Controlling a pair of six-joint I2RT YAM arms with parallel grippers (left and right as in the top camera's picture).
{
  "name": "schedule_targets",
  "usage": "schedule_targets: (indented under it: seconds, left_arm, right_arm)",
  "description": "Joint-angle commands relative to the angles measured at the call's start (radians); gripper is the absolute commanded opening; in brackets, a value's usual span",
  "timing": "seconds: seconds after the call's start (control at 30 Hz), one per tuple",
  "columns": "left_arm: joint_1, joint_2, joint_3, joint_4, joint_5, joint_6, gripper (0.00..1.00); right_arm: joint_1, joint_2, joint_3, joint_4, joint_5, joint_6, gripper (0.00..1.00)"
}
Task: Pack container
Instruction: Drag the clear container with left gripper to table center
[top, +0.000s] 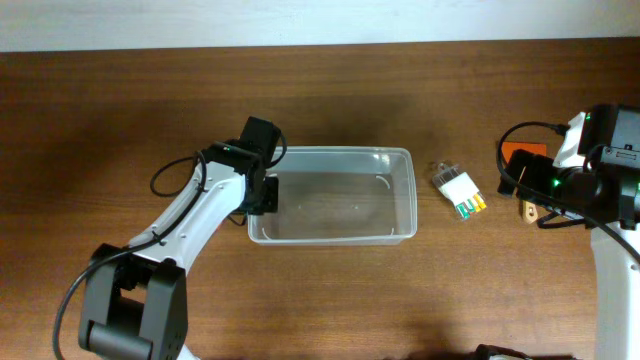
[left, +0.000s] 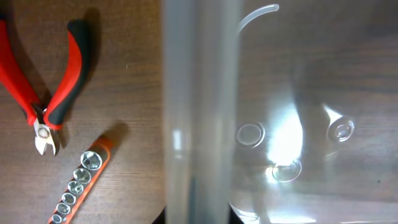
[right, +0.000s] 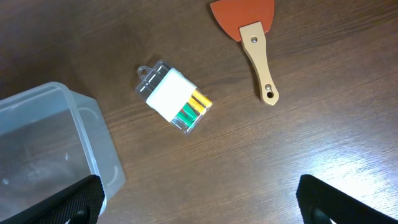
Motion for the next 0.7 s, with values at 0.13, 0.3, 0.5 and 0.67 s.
schedule_targets:
  seconds: [0.13,0.3,0.5,0.67]
  left_arm:
    - [0.001,0.052,-0.017,-0.011,-0.062,0.017,0.06]
    - [0.001,0.097,-0.018,0.001,-0.061,0.017,0.06]
    - [0.001,0.122,-0.018,0.006,-0.062,0.017,0.2]
    - [0.001,0.122,-0.018,0.009,-0.064,0.017,0.27]
  right_arm:
    - [-0.006,-0.01,0.019,-0.009,0.006,-0.008,0.99]
    - [-0.006,-0.01,0.019,-0.016,0.006,-0.008,0.99]
    - [-0.006,-0.01,0.019,-0.023,0.006,-0.008,0.99]
    - [-0.006,-0.01,0.019,-0.023,0.006,-0.008,0.99]
